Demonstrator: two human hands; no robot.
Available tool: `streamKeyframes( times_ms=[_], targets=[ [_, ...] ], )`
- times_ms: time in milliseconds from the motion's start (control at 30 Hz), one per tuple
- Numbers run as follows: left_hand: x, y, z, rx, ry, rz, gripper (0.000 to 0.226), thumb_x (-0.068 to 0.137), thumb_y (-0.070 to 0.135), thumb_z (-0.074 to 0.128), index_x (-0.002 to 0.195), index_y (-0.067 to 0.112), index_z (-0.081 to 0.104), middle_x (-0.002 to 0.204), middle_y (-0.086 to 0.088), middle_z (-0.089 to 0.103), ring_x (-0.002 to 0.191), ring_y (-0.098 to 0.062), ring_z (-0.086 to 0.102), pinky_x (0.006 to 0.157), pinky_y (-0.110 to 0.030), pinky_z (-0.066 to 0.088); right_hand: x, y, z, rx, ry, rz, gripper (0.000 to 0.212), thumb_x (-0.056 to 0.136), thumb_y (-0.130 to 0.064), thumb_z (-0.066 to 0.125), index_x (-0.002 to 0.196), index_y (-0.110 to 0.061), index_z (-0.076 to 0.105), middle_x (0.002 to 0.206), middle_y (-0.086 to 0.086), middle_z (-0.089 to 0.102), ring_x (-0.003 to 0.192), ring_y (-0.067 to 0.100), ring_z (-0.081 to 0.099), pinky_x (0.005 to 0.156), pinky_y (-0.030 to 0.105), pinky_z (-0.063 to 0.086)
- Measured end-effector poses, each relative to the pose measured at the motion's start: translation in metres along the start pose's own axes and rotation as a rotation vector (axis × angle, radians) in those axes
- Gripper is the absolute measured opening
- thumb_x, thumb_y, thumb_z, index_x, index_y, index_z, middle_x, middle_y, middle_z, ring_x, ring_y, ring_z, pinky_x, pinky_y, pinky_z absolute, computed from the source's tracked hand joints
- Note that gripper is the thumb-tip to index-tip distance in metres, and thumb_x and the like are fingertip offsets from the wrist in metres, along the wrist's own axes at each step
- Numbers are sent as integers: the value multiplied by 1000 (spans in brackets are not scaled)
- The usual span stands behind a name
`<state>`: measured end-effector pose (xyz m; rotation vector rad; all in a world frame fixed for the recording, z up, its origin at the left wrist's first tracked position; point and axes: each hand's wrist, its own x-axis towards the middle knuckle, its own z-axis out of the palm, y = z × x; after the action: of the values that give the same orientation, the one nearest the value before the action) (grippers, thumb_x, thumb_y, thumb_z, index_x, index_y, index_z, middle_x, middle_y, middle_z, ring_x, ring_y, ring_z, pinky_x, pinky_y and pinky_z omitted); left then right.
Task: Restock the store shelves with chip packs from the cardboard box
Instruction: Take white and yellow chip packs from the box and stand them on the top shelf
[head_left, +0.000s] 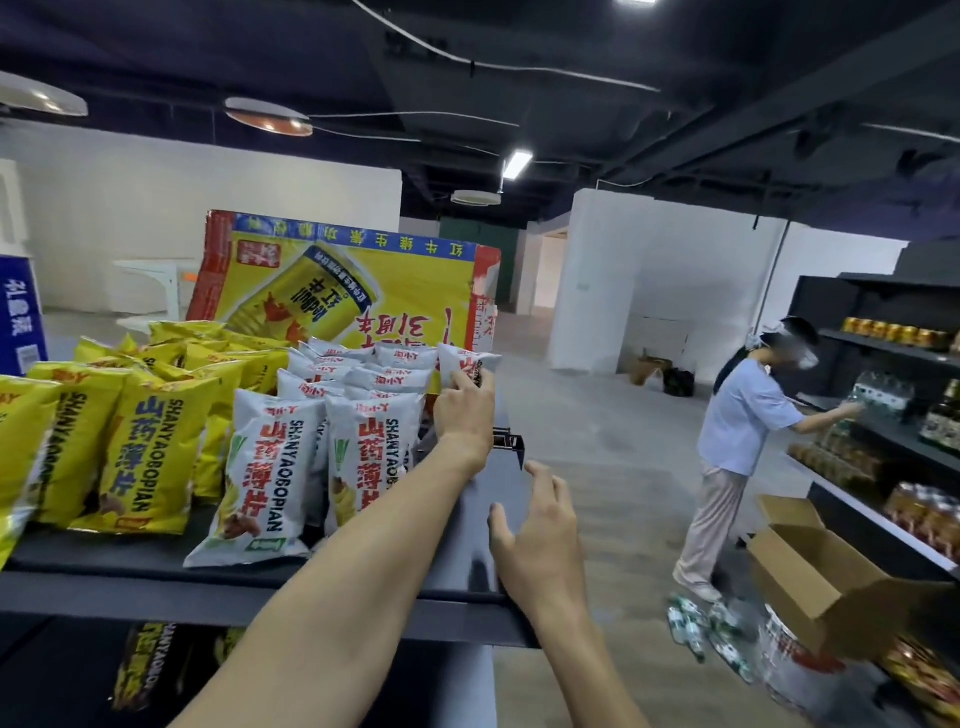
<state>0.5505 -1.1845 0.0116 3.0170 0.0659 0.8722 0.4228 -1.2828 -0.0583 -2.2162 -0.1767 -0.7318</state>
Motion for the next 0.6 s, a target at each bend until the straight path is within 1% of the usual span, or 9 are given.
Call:
streamKeyframes(
  times_ms=[100, 233, 267, 333, 433, 533, 600],
  targets=[
    [2, 5, 11, 0, -32, -4, 79, 79, 3, 71, 144, 14, 28, 127, -24, 45, 98, -32, 62, 74, -36, 54, 7, 3, 3, -17, -11, 14, 56, 89, -25, 62, 141, -17, 42, 140, 1, 43, 121, 21, 51, 94, 30, 43],
    [0, 4, 27, -53, -65, -44, 87, 64, 13, 88, 133, 16, 35, 136, -26, 35, 96, -34, 63, 71, -40, 56, 10, 8, 3, -61, -21, 22, 55, 91, -26, 61, 142, -19, 40, 140, 0, 42, 120, 21, 52, 92, 28, 41],
    [0, 4, 30, -56, -58, -50, 85, 66, 15, 88, 132, 17, 36, 139, -28, 32, 97, -34, 62, 71, -39, 56, 11, 9, 2, -67, -25, 20, 55, 91, -27, 60, 142, -19, 40, 140, -1, 42, 120, 21, 51, 92, 28, 41],
    [1, 4, 31, -77, -41, -61, 73, 75, 10, 81, 132, 17, 36, 141, -29, 29, 99, -34, 61, 73, -37, 56, 12, 12, 0, -75, -31, 18, 55, 92, -28, 60, 142, -20, 40, 140, -1, 42, 119, 21, 52, 90, 28, 41],
    [1, 3, 28, -83, -19, -56, 61, 80, 2, 72, 129, 13, 38, 132, -23, 38, 101, -35, 60, 73, -37, 54, 13, 15, -4, -67, -40, 34, 56, 91, -28, 60, 142, -21, 39, 138, -1, 43, 118, 21, 52, 89, 28, 41],
    [2, 1, 32, -34, 24, -38, 61, 78, 4, 74, 127, 11, 40, 126, -18, 43, 101, -33, 59, 71, -35, 54, 11, 14, -7, -51, -44, 27, 55, 91, -28, 60, 142, -21, 40, 137, -1, 44, 119, 19, 50, 91, 27, 39],
    [3, 1, 41, -15, 26, -39, 65, 80, 7, 73, 134, 10, 36, 130, -19, 41, 104, -33, 57, 73, -35, 55, 8, 13, -8, -49, -42, 13, 54, 91, -29, 60, 141, -22, 40, 136, -3, 44, 119, 18, 50, 90, 25, 39]
  ],
)
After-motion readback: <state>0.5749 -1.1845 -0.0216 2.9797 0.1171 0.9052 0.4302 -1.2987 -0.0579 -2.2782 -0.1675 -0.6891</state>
